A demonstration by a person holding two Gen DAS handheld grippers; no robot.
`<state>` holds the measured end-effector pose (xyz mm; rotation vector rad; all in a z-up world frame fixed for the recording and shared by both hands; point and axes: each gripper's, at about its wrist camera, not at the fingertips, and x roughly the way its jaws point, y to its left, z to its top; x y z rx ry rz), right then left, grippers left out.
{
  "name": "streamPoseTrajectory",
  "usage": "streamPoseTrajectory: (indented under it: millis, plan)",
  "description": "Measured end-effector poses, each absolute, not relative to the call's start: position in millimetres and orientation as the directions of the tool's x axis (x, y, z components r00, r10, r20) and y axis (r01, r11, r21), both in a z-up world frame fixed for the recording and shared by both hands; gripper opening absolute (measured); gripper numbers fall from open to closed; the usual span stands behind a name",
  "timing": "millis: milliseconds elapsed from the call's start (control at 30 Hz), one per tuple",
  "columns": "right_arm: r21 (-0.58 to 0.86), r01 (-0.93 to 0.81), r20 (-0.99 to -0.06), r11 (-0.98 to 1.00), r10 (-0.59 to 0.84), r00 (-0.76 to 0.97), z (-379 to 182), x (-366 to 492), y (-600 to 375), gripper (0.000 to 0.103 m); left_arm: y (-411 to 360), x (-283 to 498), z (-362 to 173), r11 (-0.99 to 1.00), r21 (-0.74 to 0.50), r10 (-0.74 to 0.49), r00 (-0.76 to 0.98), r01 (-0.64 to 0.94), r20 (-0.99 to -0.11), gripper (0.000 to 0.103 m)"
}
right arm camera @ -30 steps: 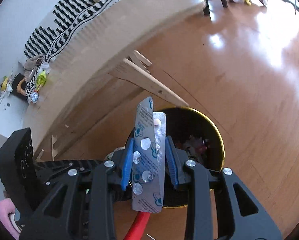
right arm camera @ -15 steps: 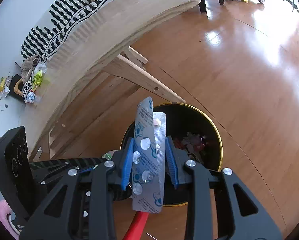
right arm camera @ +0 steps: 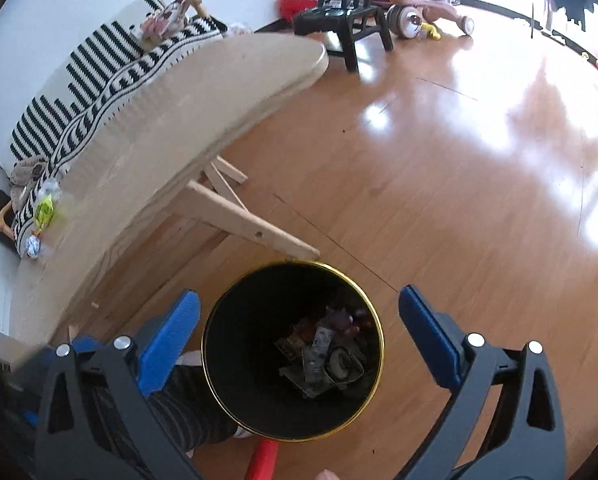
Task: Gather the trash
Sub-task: 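Carry the green tray and blister pack over the bin and open both tools, then move both open tools back over the foil and popcorn bag, then grasp the crumpled foil with left tool while right grasps the yellow popcorn bag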
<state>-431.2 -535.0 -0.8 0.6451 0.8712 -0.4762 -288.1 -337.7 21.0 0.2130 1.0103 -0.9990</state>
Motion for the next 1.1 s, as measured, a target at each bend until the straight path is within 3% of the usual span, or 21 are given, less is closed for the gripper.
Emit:
streamPoseTrajectory:
  millis: [133, 267, 400, 533, 667, 867, 1100]
  plan:
    - [0.297, 0.579, -0.803, 0.759, -0.13, 0.582, 17.7, -399.1, -520.7, 0.096, -275.9, -236.4, 78.9, 0.693, -0.187, -0.568, 0.367, 0.697, -0.737, 0.097]
    - [0.262, 0.486, -0.785, 0.834, -0.109, 0.61, 42.9, -343.2, -486.9, 0.096, -189.5, -172.7, 96.0, 0.84, -0.161, -0.457, 0.513, 0.519, -0.727, 0.097]
    - [0.241, 0.342, -0.757, 0.908, -0.044, 0.652, 74.3, -264.8, -427.7, 0.096, -100.0, -112.0, 92.0, 0.941, -0.148, -0.303, 0.566, 0.304, -0.767, 0.097]
    - [0.218, 0.224, -0.718, 0.95, 0.001, 0.696, 97.4, -191.6, -364.0, 0.096, -39.5, -74.1, 87.5, 0.97, -0.167, -0.238, 0.577, 0.174, -0.781, 0.097]
    - [0.193, 0.165, -0.706, 0.967, 0.02, 0.708, 104.7, -126.7, -315.8, 0.096, -17.7, -38.6, 75.4, 0.973, -0.19, -0.229, 0.563, 0.128, -0.794, 0.097]
    - [0.221, 0.158, -0.703, 0.962, 0.045, 0.709, 110.1, -42.8, -277.7, 0.096, -47.9, 29.9, 40.3, 0.97, -0.196, -0.244, 0.521, 0.147, -0.818, 0.097]
    - [0.118, 0.078, -0.75, 0.99, 0.037, 0.66, 88.6, 62.7, -226.1, 0.096, -52.6, 78.1, 7.3, 0.983, -0.144, -0.183, 0.518, 0.116, -0.836, 0.097]
